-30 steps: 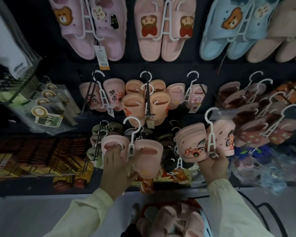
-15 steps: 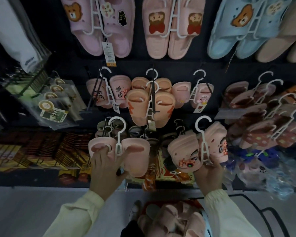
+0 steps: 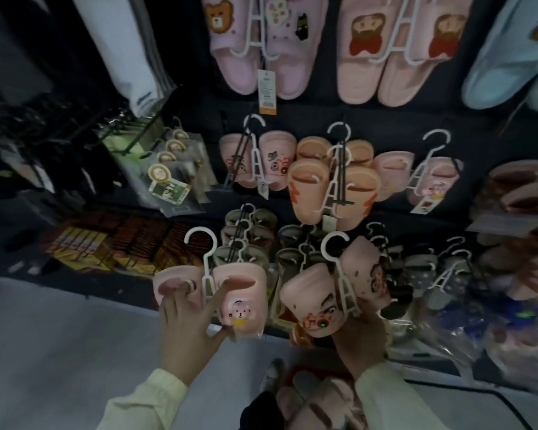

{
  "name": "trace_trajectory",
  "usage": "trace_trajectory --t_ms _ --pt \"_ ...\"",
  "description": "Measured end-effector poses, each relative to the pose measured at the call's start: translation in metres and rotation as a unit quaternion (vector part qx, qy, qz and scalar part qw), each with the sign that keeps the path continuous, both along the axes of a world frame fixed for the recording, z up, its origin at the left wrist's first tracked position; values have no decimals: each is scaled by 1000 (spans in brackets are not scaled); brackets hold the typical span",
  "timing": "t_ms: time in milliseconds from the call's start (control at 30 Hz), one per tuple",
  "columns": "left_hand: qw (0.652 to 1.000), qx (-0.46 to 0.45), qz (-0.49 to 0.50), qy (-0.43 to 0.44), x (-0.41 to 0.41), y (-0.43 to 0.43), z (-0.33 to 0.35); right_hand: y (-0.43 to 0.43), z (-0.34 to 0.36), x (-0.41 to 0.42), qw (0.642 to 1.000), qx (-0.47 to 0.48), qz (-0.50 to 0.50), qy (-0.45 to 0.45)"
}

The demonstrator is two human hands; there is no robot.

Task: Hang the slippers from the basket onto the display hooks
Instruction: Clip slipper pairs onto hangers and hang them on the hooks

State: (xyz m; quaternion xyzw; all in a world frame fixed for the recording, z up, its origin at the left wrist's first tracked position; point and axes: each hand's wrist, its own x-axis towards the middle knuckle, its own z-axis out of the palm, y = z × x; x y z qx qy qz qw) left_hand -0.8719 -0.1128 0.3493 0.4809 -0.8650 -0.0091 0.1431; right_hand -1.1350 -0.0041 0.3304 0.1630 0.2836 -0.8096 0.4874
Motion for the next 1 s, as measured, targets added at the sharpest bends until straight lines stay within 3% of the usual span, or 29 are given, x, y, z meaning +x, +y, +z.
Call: trace_trajectory --t_ms 167,467,600,1000 --pt "999 -5 50 -3 32 -1 -2 -26 -13 33 994 61 85 8" --pt "983 -5 178 32 78 -3 10 -84 0 74 986 18 168 11" --pt "980 -20 194 25 92 -8 13 -109 11 81 982 14 175 67" --pt "979 -33 200 14 96 -12 15 -157 4 82 972 30 211 100"
